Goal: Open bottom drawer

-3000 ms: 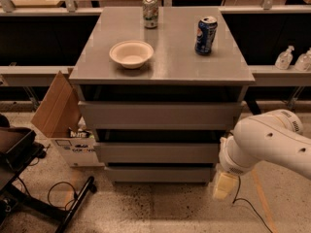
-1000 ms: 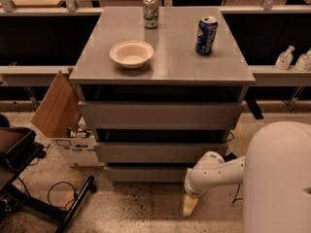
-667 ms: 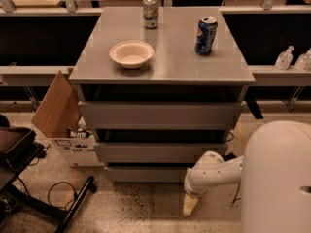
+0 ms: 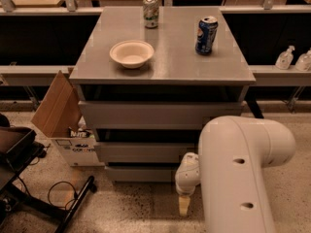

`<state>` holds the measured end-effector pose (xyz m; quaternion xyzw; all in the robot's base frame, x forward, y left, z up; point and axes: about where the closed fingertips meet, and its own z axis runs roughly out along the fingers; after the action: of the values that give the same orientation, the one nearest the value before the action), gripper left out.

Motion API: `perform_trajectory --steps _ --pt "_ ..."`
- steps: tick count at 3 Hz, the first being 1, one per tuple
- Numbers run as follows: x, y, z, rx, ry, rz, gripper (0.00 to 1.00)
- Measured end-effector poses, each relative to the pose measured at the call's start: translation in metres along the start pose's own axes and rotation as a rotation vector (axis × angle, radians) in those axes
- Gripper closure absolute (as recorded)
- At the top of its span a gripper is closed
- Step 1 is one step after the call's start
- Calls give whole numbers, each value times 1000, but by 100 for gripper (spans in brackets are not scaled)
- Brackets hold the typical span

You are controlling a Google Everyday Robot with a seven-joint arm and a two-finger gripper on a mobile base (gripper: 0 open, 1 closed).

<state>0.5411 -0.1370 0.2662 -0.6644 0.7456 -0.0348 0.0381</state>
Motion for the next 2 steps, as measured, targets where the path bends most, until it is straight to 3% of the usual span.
perform_trajectory --steps 1,2 --pt "1 -17 33 5 51 -54 0" --pt "6 -39 50 28 61 -79 0"
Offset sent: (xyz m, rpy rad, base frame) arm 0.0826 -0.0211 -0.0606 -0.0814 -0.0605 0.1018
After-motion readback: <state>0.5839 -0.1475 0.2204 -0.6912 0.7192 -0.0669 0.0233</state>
